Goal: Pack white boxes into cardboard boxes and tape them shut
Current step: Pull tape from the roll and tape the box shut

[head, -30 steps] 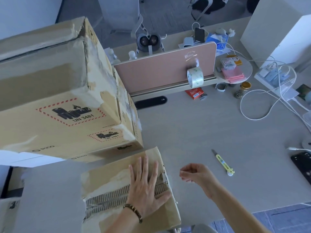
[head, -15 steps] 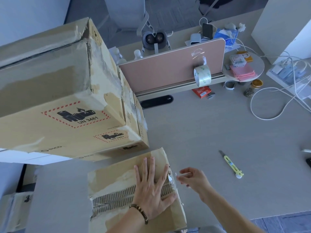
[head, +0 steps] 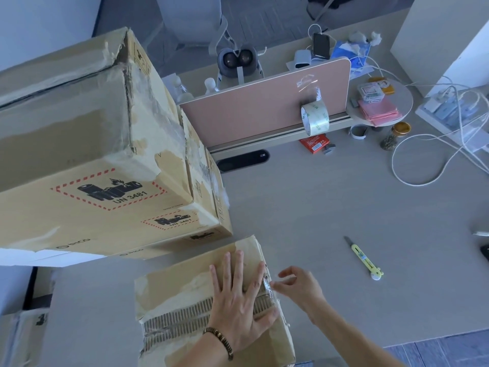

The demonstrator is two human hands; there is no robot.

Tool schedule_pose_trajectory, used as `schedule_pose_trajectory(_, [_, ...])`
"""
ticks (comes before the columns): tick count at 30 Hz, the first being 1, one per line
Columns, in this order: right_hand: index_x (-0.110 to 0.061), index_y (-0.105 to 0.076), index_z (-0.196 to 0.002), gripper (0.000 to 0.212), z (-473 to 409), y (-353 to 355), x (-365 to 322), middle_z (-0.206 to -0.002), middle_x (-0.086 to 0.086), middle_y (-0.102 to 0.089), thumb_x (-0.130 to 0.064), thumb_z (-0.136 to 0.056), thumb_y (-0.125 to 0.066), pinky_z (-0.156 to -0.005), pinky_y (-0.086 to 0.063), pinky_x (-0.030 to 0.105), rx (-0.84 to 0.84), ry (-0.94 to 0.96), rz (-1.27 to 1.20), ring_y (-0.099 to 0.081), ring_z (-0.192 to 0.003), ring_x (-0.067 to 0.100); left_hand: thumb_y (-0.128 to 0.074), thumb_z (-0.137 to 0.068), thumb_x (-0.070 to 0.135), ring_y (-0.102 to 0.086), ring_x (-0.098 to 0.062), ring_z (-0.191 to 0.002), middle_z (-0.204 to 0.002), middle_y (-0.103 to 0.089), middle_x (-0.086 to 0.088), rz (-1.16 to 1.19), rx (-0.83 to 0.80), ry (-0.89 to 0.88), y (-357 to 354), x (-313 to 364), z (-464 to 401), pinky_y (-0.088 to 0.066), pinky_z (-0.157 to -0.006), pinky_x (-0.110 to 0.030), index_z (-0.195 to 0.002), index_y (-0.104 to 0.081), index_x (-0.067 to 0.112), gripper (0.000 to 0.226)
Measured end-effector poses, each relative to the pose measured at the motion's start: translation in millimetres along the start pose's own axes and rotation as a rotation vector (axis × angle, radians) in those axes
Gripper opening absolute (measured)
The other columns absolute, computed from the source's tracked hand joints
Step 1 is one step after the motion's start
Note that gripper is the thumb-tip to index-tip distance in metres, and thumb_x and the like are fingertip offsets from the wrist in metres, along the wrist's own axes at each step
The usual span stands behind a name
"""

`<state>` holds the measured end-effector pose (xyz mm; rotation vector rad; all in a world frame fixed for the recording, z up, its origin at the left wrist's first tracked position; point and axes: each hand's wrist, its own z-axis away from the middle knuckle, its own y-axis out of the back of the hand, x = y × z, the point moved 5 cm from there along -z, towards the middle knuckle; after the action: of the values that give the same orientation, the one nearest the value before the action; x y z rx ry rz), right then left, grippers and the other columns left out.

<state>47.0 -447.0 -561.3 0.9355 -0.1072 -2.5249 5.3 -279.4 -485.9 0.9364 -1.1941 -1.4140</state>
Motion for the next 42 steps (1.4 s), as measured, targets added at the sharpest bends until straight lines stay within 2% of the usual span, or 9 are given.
schedule_pose_trajectory(4, [-0.025,-0.062,-0.082,0.033,-5.2,3.5,-0.6,-0.082,-0.008,-0.067,-0.04,-0.071,-0.088,-0.059,-0.042,0.016,0.026,0.084,0.199,-0.059,-0.073,0.004,-0.039,-0.084,0.081,-0.008,-0.048,-0.149,-0.163,-0.01,-0.024,0.003,0.012,0.004,-1.3,-0.2,0.3,-0.021,-0.109,-0.074,-0.158,-0.019,0.024,0.095])
schedule_pose_trajectory(8, [-0.027,-0.069,-0.072,0.016,-1.0,1.3,-3.2,-0.07,-0.009,-0.071,-0.018,-0.08,-0.079,-0.061,-0.044,0.007,0.048,0.177,0.138,-0.061,-0.064,-0.004,-0.04,-0.084,0.08,-0.008,-0.049,-0.149,-0.163,-0.01,-0.024,0.001,0.016,-0.001,-1.9,-0.9,0.0,-0.021,-0.108,-0.075,-0.158,-0.019,0.024,0.095])
schedule_pose_trajectory(13, [-0.011,-0.076,-0.083,0.006,4.7,-6.2,-4.7,-0.081,0.01,-0.075,-0.005,-0.085,-0.076,-0.077,-0.057,0.029,-0.231,0.185,-0.221,-0.067,-0.074,0.017,-0.04,-0.084,0.08,-0.008,-0.049,-0.148,-0.163,-0.01,-0.024,-0.003,0.022,-0.006,-1.7,-0.4,0.2,-0.024,-0.107,-0.074,-0.158,-0.021,0.024,0.095])
schedule_pose_trajectory(18, [-0.004,-0.074,-0.085,0.007,-5.1,-8.4,-3.2,-0.08,0.012,-0.069,0.002,-0.085,-0.075,-0.077,-0.055,0.03,-0.364,0.162,-0.309,-0.065,-0.074,0.019,-0.04,-0.083,0.081,-0.009,-0.049,-0.148,-0.163,-0.01,-0.024,-0.007,0.012,0.0,-1.3,1.0,-1.2,-0.024,-0.107,-0.074,-0.158,-0.019,0.025,0.096])
schedule_pose_trajectory(21, [-0.003,-0.075,-0.083,0.009,-10.4,-8.2,-3.8,-0.078,0.014,-0.07,0.006,-0.083,-0.075,-0.076,-0.057,0.03,-0.341,0.139,-0.271,-0.066,-0.071,0.021,-0.037,-0.084,0.08,-0.009,-0.049,-0.148,-0.163,-0.011,-0.024,-0.009,0.01,0.002,-0.5,0.6,-0.7,-0.024,-0.107,-0.074,-0.158,-0.019,0.025,0.095])
schedule_pose_trajectory(34, [-0.018,-0.081,-0.081,0.008,-10.8,-10.7,-3.9,-0.081,0.005,-0.078,-0.01,-0.08,-0.079,-0.089,-0.06,0.038,-0.116,0.087,-0.154,-0.076,-0.081,0.023,-0.033,-0.087,0.08,-0.003,-0.047,-0.149,-0.164,-0.005,-0.022,-0.012,-0.001,0.004,-2.2,0.3,0.9,-0.02,-0.11,-0.073,-0.159,-0.015,0.026,0.092])
schedule_pose_trajectory(38, [-0.025,-0.079,-0.084,0.008,-7.6,-5.3,-13.8,-0.077,-0.007,-0.077,-0.017,-0.084,-0.076,-0.075,-0.055,0.018,-0.018,0.112,0.022,-0.074,-0.075,0.008,-0.03,-0.087,0.081,-0.001,-0.046,-0.15,-0.164,-0.004,-0.022,0.006,-0.012,0.014,-2.1,-1.6,2.2,-0.019,-0.111,-0.072,-0.159,-0.014,0.027,0.091])
schedule_pose_trajectory(40, [-0.03,-0.076,-0.097,0.009,-1.2,-3.5,-14.4,-0.092,-0.011,-0.076,-0.029,-0.092,-0.069,-0.083,-0.053,0.021,0.082,0.137,0.016,-0.07,-0.091,0.006,-0.03,-0.088,0.081,-0.001,-0.046,-0.15,-0.164,-0.004,-0.022,0.005,-0.011,0.01,-2.4,-2.3,2.9,-0.017,-0.112,-0.072,-0.159,-0.013,0.027,0.091])
schedule_pose_trajectory(42, [-0.022,-0.073,-0.108,0.027,5.0,-16.5,-8.4,-0.109,-0.004,-0.075,-0.04,-0.101,-0.054,-0.093,-0.052,0.028,-0.021,0.108,-0.117,-0.067,-0.104,0.012,-0.03,-0.088,0.081,0.0,-0.046,-0.15,-0.164,-0.004,-0.022,0.021,-0.021,0.008,-3.4,-2.2,3.1,-0.015,-0.113,-0.072,-0.159,-0.013,0.028,0.09])
